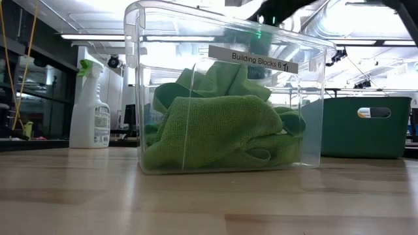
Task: Sort microfiber towel by color & place in baskets
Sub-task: Put the yellow towel into the blue bin
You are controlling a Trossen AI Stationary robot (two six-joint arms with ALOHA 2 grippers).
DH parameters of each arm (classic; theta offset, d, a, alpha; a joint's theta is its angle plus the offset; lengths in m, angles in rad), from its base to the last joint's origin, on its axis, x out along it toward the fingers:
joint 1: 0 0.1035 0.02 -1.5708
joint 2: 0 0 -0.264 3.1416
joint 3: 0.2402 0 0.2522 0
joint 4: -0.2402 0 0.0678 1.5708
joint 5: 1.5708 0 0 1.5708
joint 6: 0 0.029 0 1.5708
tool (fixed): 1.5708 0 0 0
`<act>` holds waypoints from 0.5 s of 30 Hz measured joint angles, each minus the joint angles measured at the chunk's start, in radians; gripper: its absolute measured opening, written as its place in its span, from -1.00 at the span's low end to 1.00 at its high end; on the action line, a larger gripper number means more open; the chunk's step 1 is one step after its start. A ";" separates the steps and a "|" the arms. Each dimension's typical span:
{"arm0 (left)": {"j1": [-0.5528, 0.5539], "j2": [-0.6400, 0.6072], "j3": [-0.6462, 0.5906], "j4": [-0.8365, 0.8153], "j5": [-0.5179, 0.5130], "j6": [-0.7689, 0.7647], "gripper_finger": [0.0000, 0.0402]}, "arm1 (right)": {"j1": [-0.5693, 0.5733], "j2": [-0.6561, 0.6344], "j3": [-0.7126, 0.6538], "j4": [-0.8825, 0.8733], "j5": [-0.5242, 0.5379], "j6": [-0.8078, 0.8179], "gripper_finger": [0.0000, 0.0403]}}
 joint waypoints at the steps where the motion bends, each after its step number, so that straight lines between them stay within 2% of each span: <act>1: 0.000 -0.008 0.000 0.004 0.000 0.015 -1.00 | 0.010 -0.012 0.040 0.004 0.027 -0.018 -0.98; 4: 0.000 -0.033 0.000 0.012 -0.006 0.040 -1.00 | 0.034 -0.038 0.152 0.050 0.063 -0.055 -0.98; 8: 0.000 -0.049 0.000 0.001 -0.005 0.015 -1.00 | 0.058 -0.044 0.233 0.193 -0.054 -0.090 -0.98; 12: 0.000 -0.049 0.000 -0.039 -0.004 -0.039 -1.00 | 0.077 -0.034 0.208 0.333 -0.223 -0.094 -0.99; 15: 0.000 -0.049 0.000 -0.104 0.024 -0.105 -1.00 | 0.087 -0.011 0.143 0.366 -0.243 -0.087 -0.99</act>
